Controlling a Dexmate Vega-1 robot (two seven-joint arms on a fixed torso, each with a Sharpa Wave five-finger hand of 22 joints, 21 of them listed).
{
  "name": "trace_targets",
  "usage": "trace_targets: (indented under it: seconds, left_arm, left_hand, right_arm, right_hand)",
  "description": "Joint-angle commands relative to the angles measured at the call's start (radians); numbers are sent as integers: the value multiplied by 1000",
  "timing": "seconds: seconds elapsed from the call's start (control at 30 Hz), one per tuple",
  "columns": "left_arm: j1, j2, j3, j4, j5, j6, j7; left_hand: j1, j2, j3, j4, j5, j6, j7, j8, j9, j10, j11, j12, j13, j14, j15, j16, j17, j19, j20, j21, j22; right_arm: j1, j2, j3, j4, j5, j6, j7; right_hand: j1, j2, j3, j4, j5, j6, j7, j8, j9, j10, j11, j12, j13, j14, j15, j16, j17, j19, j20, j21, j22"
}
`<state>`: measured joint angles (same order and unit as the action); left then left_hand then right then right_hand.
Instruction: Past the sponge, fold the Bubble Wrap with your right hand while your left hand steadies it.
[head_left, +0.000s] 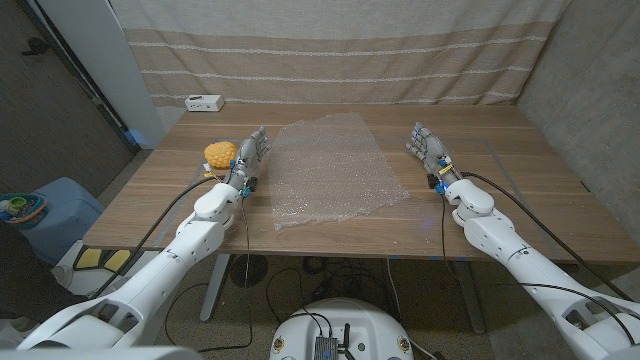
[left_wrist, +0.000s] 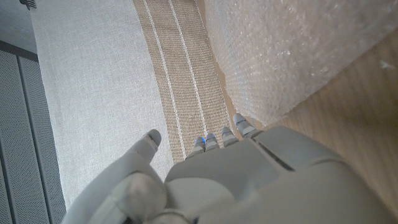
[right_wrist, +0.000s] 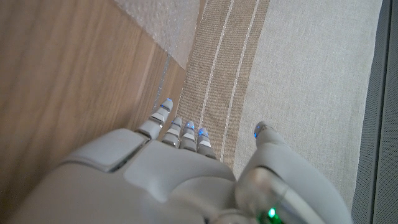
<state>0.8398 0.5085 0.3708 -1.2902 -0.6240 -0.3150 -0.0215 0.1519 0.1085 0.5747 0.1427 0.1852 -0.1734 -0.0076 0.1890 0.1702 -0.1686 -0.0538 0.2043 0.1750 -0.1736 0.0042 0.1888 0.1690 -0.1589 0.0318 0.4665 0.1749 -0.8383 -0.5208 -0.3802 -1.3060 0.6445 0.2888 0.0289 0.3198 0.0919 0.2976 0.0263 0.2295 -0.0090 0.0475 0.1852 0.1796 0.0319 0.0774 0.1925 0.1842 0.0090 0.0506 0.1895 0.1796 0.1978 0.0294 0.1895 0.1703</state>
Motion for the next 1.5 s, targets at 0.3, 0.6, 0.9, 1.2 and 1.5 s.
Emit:
trace_targets:
  seconds: [0.3, 0.6, 0.9, 1.2, 1.5]
  left_arm:
    - [31, 74, 49, -76, 274, -35, 180]
    - [76, 127, 53, -175, 379, 6, 251]
    - [124, 168, 55, -268, 474, 51, 306]
    - [171, 202, 43, -345, 523, 104, 337]
    - [222, 234, 42, -427, 605, 156, 380]
  left_hand:
    - [24, -44, -30, -94, 4, 69, -73, 14, 6, 75, 46, 40, 10, 118, 111, 16, 5, 55, 181, -18, 12]
    - [26, -47, -33, -103, 2, 92, -76, 16, 6, 93, 59, 41, 12, 124, 115, 12, 5, 40, 182, -29, 13]
    - [33, -40, -30, -112, 2, 109, -74, 16, 7, 112, 61, 43, 12, 129, 114, 9, 5, 39, 181, -34, 14]
    - [41, -30, -24, -120, 1, 114, -72, 14, 7, 113, 59, 40, 13, 126, 112, 5, 5, 43, 181, -36, 15]
    - [49, -26, -21, -129, -1, 116, -71, 11, 7, 113, 57, 36, 13, 116, 112, -1, 5, 39, 182, -41, 15]
  right_arm:
    - [-25, -116, -59, -173, -221, -168, -165]
    - [-41, -186, -89, -282, -331, -275, -216]
    - [-67, -232, -98, -361, -388, -339, -229]
    - [-90, -287, -103, -440, -443, -414, -231]
    - [-119, -334, -100, -502, -483, -454, -228]
  right_hand:
    - [112, 11, 46, -104, -18, 61, -64, 17, 4, 62, -8, 19, 9, 99, 12, 32, 6, 26, 79, 17, 8]
    - [125, 18, 53, -114, -23, 65, -75, 18, 5, 66, -11, 19, 10, 102, 10, 31, 7, 26, 80, 16, 9]
    - [132, 23, 57, -122, -28, 69, -80, 17, 5, 67, -14, 18, 10, 100, 8, 29, 9, 24, 79, 16, 9]
    - [138, 26, 60, -129, -33, 84, -82, 21, 6, 71, -15, 18, 11, 98, 5, 27, 10, 22, 79, 15, 10]
    - [147, 30, 65, -138, -38, 97, -81, 24, 6, 76, -17, 18, 12, 96, 2, 25, 11, 21, 78, 14, 10]
